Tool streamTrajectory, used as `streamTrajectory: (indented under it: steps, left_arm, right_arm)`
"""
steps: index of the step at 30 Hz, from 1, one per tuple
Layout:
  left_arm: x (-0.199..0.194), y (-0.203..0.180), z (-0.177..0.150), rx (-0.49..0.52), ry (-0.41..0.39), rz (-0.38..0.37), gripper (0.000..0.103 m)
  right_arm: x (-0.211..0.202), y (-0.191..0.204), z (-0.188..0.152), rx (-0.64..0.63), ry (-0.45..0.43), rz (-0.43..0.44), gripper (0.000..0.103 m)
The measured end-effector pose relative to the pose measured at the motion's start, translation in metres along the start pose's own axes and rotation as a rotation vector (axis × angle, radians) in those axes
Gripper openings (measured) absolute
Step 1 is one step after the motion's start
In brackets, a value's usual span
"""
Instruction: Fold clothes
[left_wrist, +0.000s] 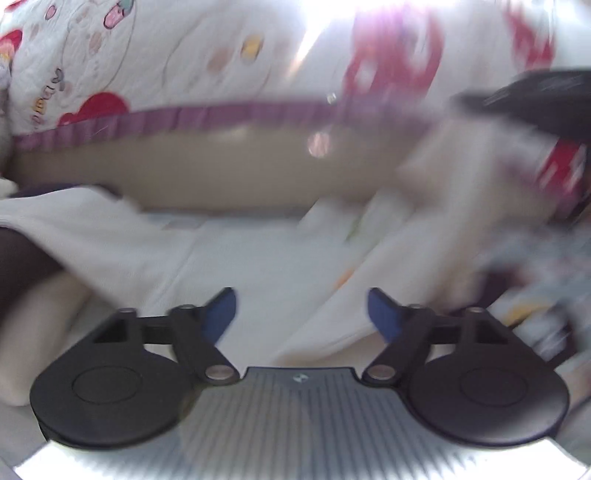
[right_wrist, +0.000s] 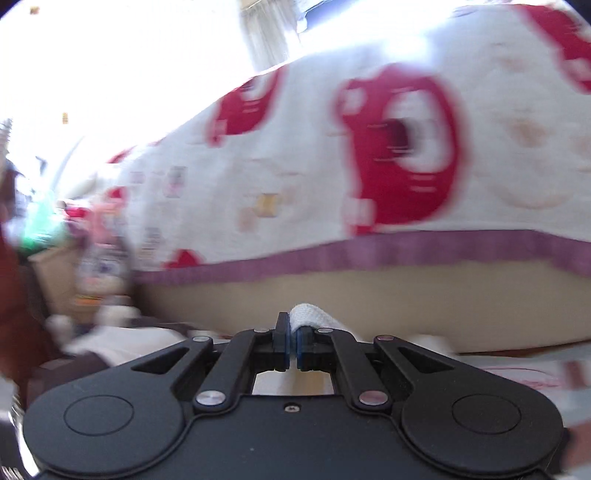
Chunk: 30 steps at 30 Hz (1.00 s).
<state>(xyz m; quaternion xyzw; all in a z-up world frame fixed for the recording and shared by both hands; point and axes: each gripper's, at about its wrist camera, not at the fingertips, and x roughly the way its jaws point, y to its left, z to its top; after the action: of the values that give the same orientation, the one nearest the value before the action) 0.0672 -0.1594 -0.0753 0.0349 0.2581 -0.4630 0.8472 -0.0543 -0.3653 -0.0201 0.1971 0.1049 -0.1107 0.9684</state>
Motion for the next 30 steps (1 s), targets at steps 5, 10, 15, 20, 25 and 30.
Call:
streamTrajectory:
  steps: [5,10,15,20,25,30]
  left_arm:
    - [-0.031,0.009,0.017,-0.106,-0.142,-0.226,0.091]
    - [-0.010,0.006,0.005,-0.076,-0.118,-0.237,0.091]
    - [0.019,0.006,0.000,-0.126,-0.092,-0.227,0.045]
    - [0.021,0.000,0.013,-0.042,-0.095,-0.107,0.017]
    - [0.036,0.029,0.009,-0.117,-0.039,0.018,0.017]
    - [0.036,0.057,0.010,-0.150,-0.050,0.106,0.016]
  right_arm:
    - [0.016,0.038,0.012,0.064,0.095,0.172,0.005]
    - [0.026,0.043,-0.013,0.117,0.223,0.300,0.005]
    - [0.025,0.050,-0.045,0.080,0.367,0.395,0.005]
    - [0.009,0.001,-0.040,0.261,0.339,0.365,0.007]
    - [0.000,-0.062,-0.030,0.364,0.264,0.086,0.038]
    - [0.046,-0.115,-0.022,0.332,0.415,-0.254,0.053]
